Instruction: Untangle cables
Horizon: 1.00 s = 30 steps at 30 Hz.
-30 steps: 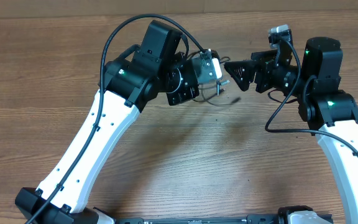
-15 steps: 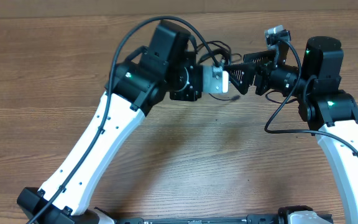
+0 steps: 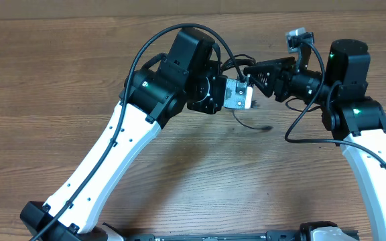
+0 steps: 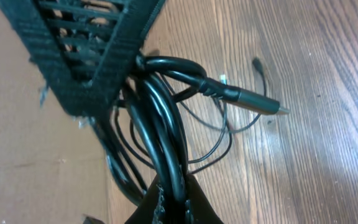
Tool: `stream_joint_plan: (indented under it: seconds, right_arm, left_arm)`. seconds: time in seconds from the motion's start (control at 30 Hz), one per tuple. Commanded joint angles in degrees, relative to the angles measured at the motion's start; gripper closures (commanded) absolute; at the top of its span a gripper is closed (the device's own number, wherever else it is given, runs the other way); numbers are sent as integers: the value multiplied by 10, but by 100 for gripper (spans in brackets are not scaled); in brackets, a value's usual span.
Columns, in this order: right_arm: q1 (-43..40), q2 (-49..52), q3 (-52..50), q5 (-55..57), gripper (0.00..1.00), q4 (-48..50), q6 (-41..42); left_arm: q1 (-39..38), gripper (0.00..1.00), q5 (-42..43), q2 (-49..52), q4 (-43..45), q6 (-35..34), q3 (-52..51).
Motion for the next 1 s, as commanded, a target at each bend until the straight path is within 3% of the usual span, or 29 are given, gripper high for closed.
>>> stream_joint_plan:
  seconds: [0.0, 0.03, 0.07, 0.5, 0.6, 0.8, 0.97]
  right_arm:
    - [-2, -7, 12, 76, 75, -12, 19]
    - [-2, -7, 12, 91, 95, -17, 24]
    - [-2, -7, 12, 104, 96, -23, 25]
    - [-2, 0, 12, 126, 96, -59, 24]
    - [-2, 0, 12, 92, 90, -59, 24]
    - [-2, 0, 12, 34, 60, -58, 28]
    - [-2, 0, 12, 17, 57, -59, 76]
  left_arm:
    - [0, 96, -6, 0, 2, 8, 1]
    - [0, 96, -6, 0, 2, 8, 1]
    - [0, 96, -6, 0, 2, 8, 1]
    - [0, 96, -2, 0, 6, 8, 1]
    - [0, 96, -2, 0, 6, 8, 1]
    - [0, 96, -2, 0, 6, 8, 1]
    - [0, 96, -2, 0, 6, 8, 1]
